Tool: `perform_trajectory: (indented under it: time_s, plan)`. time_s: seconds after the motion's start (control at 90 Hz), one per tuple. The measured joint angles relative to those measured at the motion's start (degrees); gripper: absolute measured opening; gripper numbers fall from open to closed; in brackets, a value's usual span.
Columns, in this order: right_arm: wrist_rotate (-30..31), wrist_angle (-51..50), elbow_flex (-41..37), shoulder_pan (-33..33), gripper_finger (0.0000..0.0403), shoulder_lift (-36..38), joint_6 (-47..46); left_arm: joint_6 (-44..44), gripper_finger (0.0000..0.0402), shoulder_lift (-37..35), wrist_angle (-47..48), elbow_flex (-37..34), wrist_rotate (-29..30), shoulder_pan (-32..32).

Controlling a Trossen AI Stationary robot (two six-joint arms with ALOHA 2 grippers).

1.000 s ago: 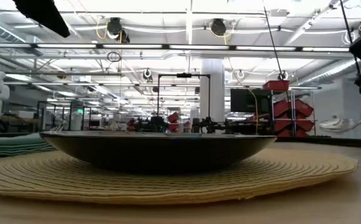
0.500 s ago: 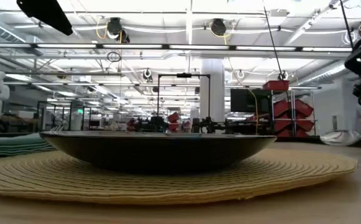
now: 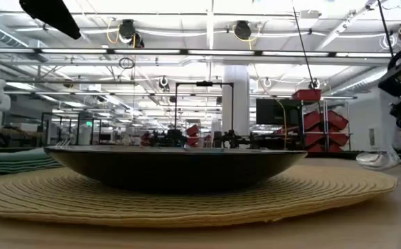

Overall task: Set table place
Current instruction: Put the silver spoon to the right of the brown mat

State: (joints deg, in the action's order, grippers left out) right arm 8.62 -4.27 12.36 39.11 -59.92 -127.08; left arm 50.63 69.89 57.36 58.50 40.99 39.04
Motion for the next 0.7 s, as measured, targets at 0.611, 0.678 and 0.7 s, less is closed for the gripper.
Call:
perform_trajectory:
  time_s: [0.611,0.678,0.7]
  plan:
    - [-4.53,0.46,0.18,2.21,0.015,-0.06,0.7,-0.37,0.01,0.0,0.0,0.04,-0.26,0.01]
    - [-5.43,-0.26,0.68,2.21,0.0151,-0.09,1.56,-0.47,0.01,0.0,0.02,0.04,-0.27,0.01]
    - [-5.48,-0.82,1.04,2.22,0.0151,-0.12,2.12,-0.49,0.01,0.0,0.04,0.04,-0.28,0.01]
